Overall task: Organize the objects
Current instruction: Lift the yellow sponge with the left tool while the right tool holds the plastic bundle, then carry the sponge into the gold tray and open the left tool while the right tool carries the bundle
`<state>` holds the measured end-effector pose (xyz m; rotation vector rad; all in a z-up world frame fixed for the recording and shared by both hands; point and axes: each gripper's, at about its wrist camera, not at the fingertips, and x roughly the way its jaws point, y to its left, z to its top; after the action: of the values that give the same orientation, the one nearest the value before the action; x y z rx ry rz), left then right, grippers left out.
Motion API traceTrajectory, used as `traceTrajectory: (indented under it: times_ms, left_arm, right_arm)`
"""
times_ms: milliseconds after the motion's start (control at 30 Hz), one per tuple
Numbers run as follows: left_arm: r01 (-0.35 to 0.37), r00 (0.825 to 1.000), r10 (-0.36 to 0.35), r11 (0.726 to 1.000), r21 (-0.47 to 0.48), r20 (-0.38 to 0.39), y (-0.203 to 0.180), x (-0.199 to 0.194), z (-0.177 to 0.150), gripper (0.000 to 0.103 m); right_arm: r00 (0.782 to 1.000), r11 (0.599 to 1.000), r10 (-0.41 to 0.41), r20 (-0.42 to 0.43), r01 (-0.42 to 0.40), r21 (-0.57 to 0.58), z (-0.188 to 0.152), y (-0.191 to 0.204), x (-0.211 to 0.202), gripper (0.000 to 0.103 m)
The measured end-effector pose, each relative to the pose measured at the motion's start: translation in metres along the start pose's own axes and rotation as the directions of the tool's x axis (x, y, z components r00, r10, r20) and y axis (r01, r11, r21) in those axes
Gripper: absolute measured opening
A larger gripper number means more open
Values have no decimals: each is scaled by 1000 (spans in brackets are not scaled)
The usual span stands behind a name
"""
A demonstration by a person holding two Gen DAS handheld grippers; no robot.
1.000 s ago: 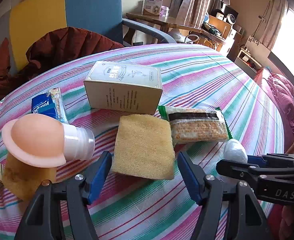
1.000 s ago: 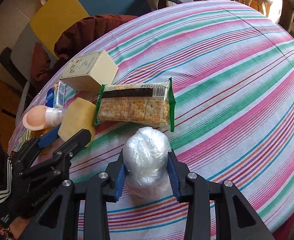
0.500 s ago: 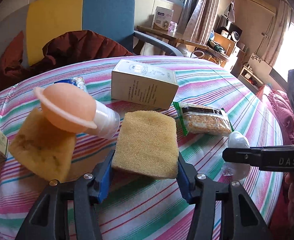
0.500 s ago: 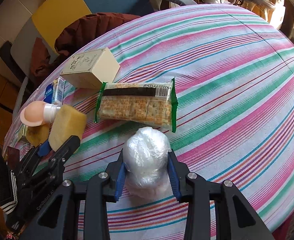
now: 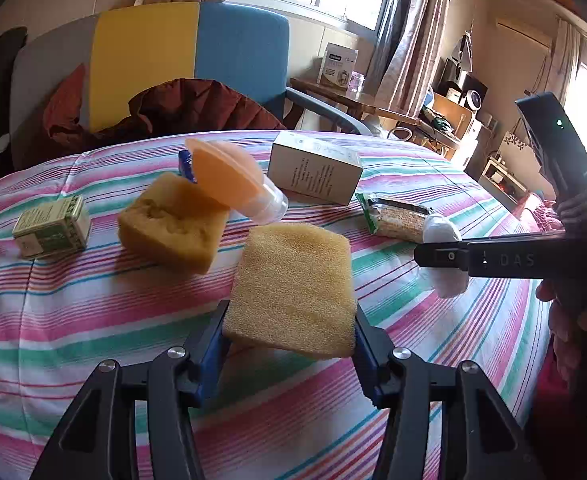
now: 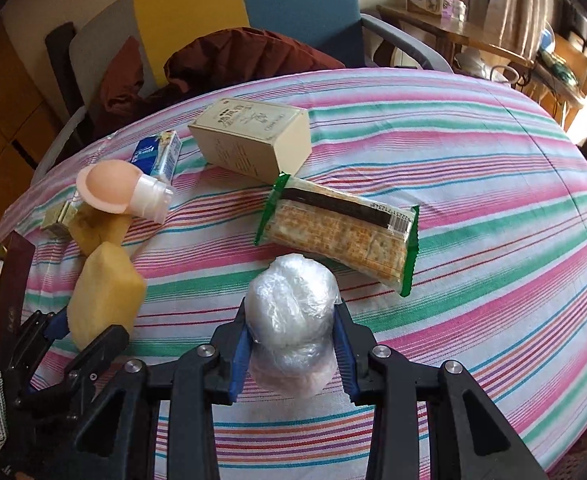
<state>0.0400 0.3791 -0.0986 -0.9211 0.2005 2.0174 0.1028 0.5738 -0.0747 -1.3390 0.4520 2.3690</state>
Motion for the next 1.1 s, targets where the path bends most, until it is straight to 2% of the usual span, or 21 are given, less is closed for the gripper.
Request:
traceTrajectory:
  times_ms: [133, 333, 467, 733, 900, 1100]
  left_arm:
    - [-3, 1000, 3, 1000, -17, -2, 7, -10, -13, 56]
    - [-6, 1000, 5, 999, -38, -11, 14, -21, -22, 55]
    - [18, 1000, -18, 996, -93, 3, 19, -39, -33, 55]
    - [43, 999, -43, 994, -102, 6, 27, -70, -48, 55]
    - [41, 999, -40, 988, -147, 10, 42, -86, -53, 55]
    - [26, 998, -16, 984, -178, 58, 61, -120, -53, 55]
  right_arm:
    - [998, 996, -49, 35, 51, -70, -1, 8, -5, 38]
    - [996, 993, -46, 70, 53, -105, -1, 14, -10, 38]
    - [997, 990, -48, 62, 56, -127, -3, 19, -7, 38]
    - [998, 990, -55, 39, 60, -130, -5, 19, -2, 38]
    - [998, 990, -56, 27, 59, -131, -6, 19, 0, 38]
    - [998, 989, -51, 27, 55, -140, -6, 21, 0, 38]
